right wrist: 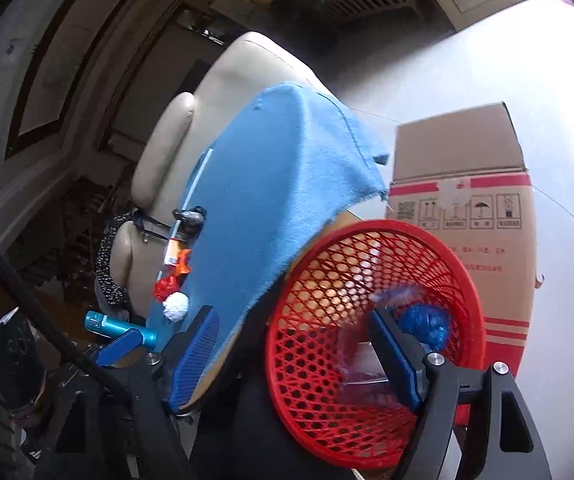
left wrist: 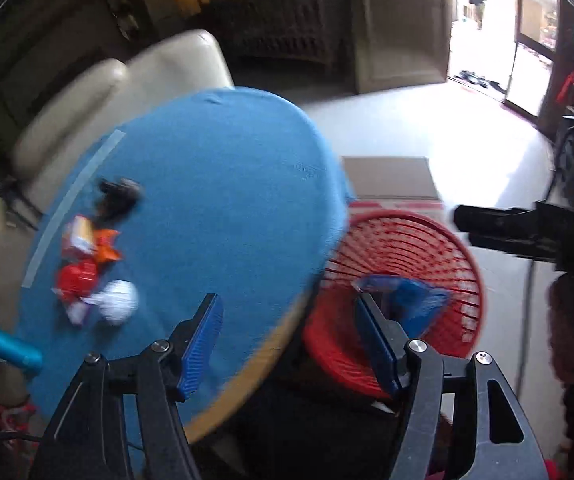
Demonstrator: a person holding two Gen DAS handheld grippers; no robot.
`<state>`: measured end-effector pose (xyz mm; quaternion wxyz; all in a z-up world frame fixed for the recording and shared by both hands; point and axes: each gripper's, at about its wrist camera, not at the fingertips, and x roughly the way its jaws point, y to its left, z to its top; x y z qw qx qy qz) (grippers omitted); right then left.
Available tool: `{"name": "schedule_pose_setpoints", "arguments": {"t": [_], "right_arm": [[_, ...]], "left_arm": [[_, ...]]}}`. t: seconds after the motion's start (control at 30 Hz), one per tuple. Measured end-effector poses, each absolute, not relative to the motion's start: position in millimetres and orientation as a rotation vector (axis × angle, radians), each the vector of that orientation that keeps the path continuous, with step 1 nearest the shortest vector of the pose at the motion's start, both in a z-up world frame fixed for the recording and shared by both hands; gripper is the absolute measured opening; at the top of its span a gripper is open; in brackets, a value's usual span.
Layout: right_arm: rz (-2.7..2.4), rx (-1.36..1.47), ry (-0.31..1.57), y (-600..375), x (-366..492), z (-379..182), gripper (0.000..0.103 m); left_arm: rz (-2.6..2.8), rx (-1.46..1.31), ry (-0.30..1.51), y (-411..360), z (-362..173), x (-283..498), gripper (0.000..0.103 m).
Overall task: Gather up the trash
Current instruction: 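Open both tools over the red basket to drop the carton pieces, then move both open tools back over the remaining items on the table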
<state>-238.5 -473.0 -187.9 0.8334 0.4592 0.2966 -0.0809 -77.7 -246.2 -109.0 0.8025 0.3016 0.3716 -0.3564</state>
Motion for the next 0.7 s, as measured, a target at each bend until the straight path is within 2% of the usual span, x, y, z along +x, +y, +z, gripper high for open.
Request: {"name": "schedule_pose_setpoints", "arguments": {"t": [0.33,0.7], "right_arm": [[-0.069,0.74,0.507,-404.6,-210.2,-95.7,0.08],[0.038,0.509,0.543,-299.8,-156.2,-36.6,0.08]], "left_arm": [[-0.41,0.547,0.561,-151.6,-40.6,-53.7,0.075],[-0.199,0.365,0.554,-39.2,-3.1,-28.6,0.075]]}}
